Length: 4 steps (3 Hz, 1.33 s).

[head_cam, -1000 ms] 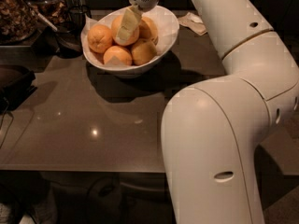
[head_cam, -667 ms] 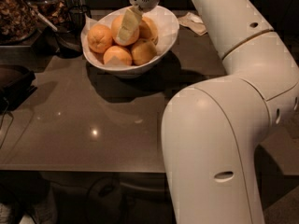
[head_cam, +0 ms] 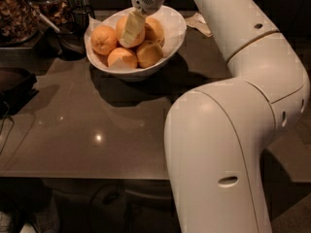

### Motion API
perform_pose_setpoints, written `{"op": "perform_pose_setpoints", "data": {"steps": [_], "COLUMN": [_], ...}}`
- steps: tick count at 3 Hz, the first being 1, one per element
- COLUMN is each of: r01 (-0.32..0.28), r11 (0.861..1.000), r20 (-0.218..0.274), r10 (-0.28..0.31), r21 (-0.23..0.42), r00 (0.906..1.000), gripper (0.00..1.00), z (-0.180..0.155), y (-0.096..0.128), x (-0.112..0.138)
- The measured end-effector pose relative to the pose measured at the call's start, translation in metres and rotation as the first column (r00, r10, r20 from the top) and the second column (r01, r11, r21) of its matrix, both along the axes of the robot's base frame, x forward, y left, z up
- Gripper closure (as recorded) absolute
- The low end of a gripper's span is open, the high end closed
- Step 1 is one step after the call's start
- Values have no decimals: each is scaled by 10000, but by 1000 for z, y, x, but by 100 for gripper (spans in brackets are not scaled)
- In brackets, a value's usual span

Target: Pick orange from white bowl

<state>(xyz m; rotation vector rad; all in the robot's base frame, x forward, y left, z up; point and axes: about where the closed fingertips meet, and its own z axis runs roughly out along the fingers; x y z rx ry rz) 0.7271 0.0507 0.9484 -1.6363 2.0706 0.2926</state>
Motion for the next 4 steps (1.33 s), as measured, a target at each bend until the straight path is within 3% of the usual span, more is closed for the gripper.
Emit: {"op": "perform_pose_setpoints", "data": {"steps": [2,4], "r01": [-205,-501], "r11": [9997,9986], "r20": [-58,92], "r10": [204,503], "r21": [-114,-169], "r00": [9998,9987], "gripper": [27,69], "z": [-14,-20], "y": [3,6], "x": [3,4]}}
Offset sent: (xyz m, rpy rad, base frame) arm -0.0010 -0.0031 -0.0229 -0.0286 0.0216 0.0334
